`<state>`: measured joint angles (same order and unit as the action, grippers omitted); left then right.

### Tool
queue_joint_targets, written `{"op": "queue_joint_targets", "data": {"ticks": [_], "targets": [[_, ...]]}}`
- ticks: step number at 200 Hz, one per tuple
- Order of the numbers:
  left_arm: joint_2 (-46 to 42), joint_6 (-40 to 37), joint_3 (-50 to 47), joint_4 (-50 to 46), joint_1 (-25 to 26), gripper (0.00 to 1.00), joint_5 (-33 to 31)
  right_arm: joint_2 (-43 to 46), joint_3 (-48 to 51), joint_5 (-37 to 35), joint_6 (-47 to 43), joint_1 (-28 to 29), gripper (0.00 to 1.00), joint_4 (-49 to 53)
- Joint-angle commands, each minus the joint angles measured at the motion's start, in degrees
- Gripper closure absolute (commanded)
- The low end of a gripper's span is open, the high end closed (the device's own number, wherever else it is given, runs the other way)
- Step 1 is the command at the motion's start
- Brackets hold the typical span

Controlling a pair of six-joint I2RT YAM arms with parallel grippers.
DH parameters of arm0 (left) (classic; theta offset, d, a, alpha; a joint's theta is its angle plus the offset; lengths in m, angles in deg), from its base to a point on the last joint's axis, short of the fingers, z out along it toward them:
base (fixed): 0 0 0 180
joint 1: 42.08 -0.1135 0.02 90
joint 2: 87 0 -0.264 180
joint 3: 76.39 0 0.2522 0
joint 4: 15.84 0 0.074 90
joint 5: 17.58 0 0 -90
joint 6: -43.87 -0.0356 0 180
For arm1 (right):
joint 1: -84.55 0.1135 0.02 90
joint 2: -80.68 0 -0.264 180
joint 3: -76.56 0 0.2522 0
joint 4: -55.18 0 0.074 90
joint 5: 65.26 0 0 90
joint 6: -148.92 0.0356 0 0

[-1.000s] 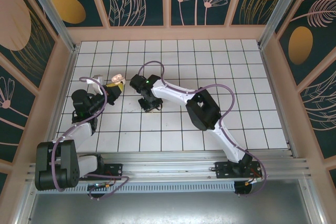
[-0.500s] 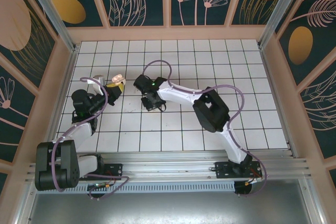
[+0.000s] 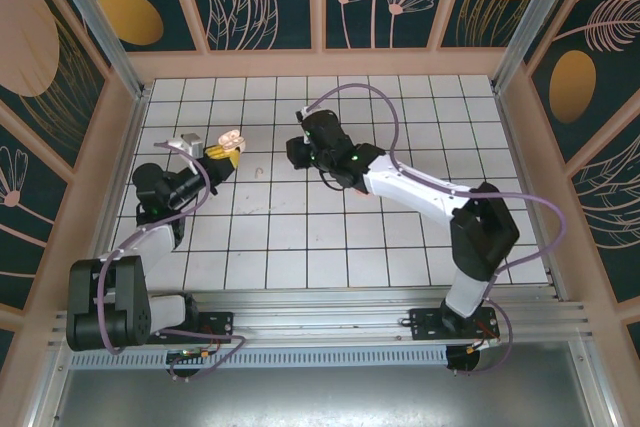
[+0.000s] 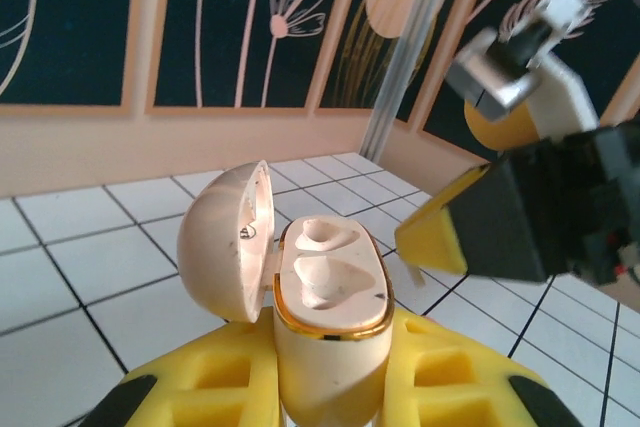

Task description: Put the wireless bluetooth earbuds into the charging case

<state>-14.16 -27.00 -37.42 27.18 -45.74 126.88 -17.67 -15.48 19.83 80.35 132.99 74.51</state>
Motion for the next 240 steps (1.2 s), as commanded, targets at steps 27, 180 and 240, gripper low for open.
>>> {"op": "queue_joint_targets", "data": {"ticks": [27,180,240], "targets": [[0.20,-12.36,6.02,-3.69,3.26,0.87,6.22,6.44,4.93,3.75,-4.98,0.68,0.79,-19.56],[-1.83,-14.17,6.01,-4.44,4.89,0.88,5.75,2.98,2.94,15.00,-8.66,1.84,0.80,-27.89],[-1.73,-14.04,6.11,-4.72,4.89,0.88,5.58,0.81,1.39,16.67,-7.90,1.96,0.81,-28.32]]}}
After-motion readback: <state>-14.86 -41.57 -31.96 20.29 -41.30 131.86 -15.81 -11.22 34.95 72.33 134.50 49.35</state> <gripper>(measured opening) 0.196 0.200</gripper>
